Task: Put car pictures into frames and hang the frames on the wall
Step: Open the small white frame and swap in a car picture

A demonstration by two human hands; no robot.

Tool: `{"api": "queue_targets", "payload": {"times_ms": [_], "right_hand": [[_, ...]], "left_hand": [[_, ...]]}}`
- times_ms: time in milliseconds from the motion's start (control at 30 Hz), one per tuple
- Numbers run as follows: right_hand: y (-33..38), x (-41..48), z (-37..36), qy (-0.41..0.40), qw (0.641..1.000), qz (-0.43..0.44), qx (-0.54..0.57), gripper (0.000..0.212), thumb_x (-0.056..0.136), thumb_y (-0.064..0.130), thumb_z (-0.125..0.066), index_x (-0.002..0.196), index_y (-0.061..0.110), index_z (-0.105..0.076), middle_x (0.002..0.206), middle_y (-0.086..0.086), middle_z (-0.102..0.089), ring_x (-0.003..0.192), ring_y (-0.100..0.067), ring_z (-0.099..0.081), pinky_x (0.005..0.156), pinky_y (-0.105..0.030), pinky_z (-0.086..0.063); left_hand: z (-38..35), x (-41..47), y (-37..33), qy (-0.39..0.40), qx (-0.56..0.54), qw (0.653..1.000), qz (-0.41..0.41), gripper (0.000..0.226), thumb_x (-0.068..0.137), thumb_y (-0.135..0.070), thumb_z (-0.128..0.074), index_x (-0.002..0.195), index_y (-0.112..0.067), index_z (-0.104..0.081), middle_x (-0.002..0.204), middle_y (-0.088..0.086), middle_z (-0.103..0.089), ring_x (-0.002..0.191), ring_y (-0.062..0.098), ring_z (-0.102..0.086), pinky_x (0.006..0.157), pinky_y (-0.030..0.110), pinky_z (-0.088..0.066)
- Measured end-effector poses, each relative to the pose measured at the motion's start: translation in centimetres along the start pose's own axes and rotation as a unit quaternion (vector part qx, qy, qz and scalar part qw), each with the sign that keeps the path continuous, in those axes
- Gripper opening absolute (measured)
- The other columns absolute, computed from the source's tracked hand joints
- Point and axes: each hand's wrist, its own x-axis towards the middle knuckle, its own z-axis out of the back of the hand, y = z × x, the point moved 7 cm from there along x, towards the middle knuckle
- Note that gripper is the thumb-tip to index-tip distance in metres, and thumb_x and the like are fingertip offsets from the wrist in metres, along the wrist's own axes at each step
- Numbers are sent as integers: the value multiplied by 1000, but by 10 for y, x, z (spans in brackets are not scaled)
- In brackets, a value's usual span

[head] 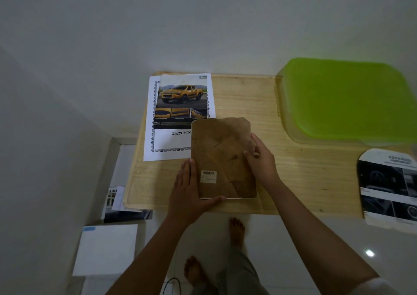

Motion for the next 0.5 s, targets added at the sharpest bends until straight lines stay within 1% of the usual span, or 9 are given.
{"api": "queue_targets", "payload": {"times_ms": [67, 100, 167, 233, 267, 367, 433, 467, 500], "right_hand": [[-4, -5, 3, 8, 1000, -11, 19, 58, 90, 12, -56, 143, 20, -33, 115, -7, -60, 102, -15, -55, 88, -28, -48], [-5, -6, 5, 14, 1000, -16, 20, 58, 90, 12, -57, 142, 21, -34, 104, -4, -60, 98, -14, -54, 84, -24, -46], [-5, -6, 6, 21, 1000, -13, 1, 58, 89, 12, -58, 141, 21, -35, 84, 6, -53, 86, -11, -53, 71, -13, -43], [-5, -9, 7, 21, 1000, -12, -6, 58, 89, 10, -58, 141, 21, -36, 77, 14, -46, 76, -4, -49, 61, -1, -39], [-7, -11, 7, 19, 1000, -15, -2, 57, 89, 10, -58, 141, 21, -37, 77, 16, -46, 76, -4, -49, 60, 0, -39], [-13, -23, 12, 4, 1000, -29, 12, 54, 90, 10, -56, 140, 20, -39, 83, 12, -55, 92, -11, -53, 61, 4, -38], [-20, -32, 26, -24, 999, -35, 4, 50, 91, 11, -54, 139, 18, -41, 102, 0, -64, 96, -11, -54, 64, 6, -36], [-25, -36, 35, -44, 998, -41, 0, 48, 91, 12, -53, 138, 17, -43, 113, -5, -64, 99, -12, -54, 71, 2, -36], [-30, -41, 45, -62, 997, -51, 0, 47, 91, 13, -53, 137, 17, -44, 120, -8, -62, 102, -14, -55, 80, -6, -38]], "left_hand": [[-1, -2, 0, 2, 7, 1000, -4, 123, 56, -91, -33, 139, -20, 23, 157, 5, 8, 138, 7, 14, 114, 29, 2], [-1, -3, 1, 2, 13, 1000, -5, 123, 56, -90, -33, 140, -19, 22, 157, 6, 7, 138, 8, 14, 114, 30, 1], [-3, -8, 3, 4, 21, 1000, -6, 124, 57, -91, -32, 140, -17, 21, 157, 7, 6, 139, 10, 12, 115, 32, -1], [-4, -13, 3, 5, 23, 1000, -10, 124, 57, -93, -30, 141, -16, 20, 157, 8, 6, 140, 12, 10, 115, 32, -3], [-4, -15, 3, 5, 23, 1000, -13, 124, 56, -94, -27, 141, -15, 19, 156, 7, 6, 140, 12, 10, 114, 32, -3], [-6, -20, 6, 9, 34, 999, -27, 126, 56, -95, -24, 143, -13, 15, 155, 6, 6, 142, 15, 8, 115, 32, -3], [-9, -24, 10, 18, 42, 998, -31, 126, 56, -96, -24, 144, -14, 14, 156, 5, 8, 143, 17, 8, 116, 33, -4], [-10, -27, 13, 25, 45, 998, -30, 127, 55, -96, -24, 144, -15, 16, 155, 4, 11, 144, 17, 10, 116, 34, -4], [-11, -29, 15, 30, 46, 998, -28, 127, 55, -97, -24, 143, -15, 18, 155, 3, 14, 143, 17, 12, 116, 34, -3]]}}
